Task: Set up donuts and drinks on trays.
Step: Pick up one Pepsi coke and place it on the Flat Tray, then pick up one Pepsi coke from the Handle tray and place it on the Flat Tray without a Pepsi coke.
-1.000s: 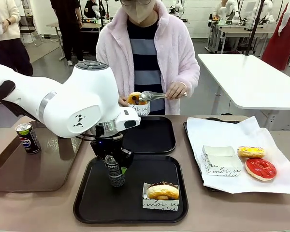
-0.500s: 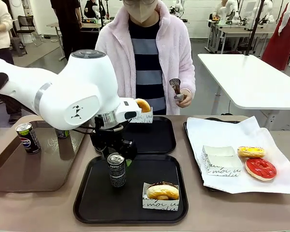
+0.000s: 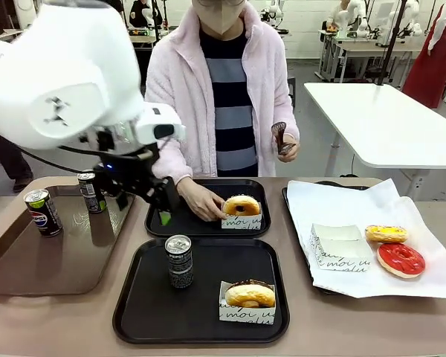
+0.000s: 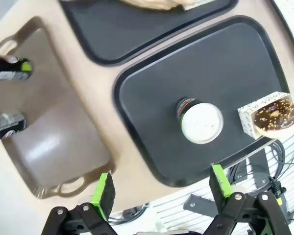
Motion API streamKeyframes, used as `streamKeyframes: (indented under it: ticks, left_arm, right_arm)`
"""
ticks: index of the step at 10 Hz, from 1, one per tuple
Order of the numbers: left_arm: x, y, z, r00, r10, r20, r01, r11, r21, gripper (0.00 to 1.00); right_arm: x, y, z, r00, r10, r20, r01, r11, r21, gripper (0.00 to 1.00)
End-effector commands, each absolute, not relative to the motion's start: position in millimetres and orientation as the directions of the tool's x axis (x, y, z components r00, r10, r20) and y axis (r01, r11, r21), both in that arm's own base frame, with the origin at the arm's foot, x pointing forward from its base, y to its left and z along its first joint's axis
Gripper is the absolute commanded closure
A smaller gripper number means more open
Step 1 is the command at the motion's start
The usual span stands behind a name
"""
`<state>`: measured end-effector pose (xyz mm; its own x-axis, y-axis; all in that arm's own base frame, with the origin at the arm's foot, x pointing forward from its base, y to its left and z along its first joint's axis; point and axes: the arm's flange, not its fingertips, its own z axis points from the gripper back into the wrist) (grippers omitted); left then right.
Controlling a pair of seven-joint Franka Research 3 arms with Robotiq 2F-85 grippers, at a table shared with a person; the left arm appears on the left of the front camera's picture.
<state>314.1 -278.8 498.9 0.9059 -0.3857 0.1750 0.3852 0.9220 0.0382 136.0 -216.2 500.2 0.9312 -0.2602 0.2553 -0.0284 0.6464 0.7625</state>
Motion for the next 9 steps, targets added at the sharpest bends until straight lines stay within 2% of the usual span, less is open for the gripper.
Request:
streamKeyframes:
  ticks: [1,3,4,7,8,9]
  left_arm:
    - [312,-246,502,0.924,-0.341,0.173,0.346,0.938,0.001,0.0]
    - [319,-228,501,0.949,-0.271,0.16,0.274,0.962,0.003,0.0]
    - [316,-245,508,0.929,-0.326,0.177,0.327,0.945,0.023,0.0]
    - [319,-236,507,0.936,-0.305,0.175,0.306,0.952,0.025,0.0]
    - [355,-207,512,0.947,-0.286,0.146,0.279,0.958,0.063,0.0]
    - [374,-163,506,0.974,-0.184,0.132,0.176,0.982,0.07,0.0]
  right_arm:
    - [134,-218,499,0.931,-0.259,0.258,-0.033,0.643,0.765,0.0]
    - [134,-218,499,0.931,-0.259,0.258,-0.033,0.643,0.765,0.0]
    - [134,-218,499,0.931,-0.259,0.258,-0.033,0.643,0.765,0.0]
    - [134,-218,499,0.931,-0.259,0.258,-0.033,0.643,0.765,0.0]
    - [134,-218,499,0.931,-0.259,0.258,-0.033,0.643,0.765,0.0]
    - [134,-218,499,0.931,-0.259,0.258,-0.033,0.643,0.765,0.0]
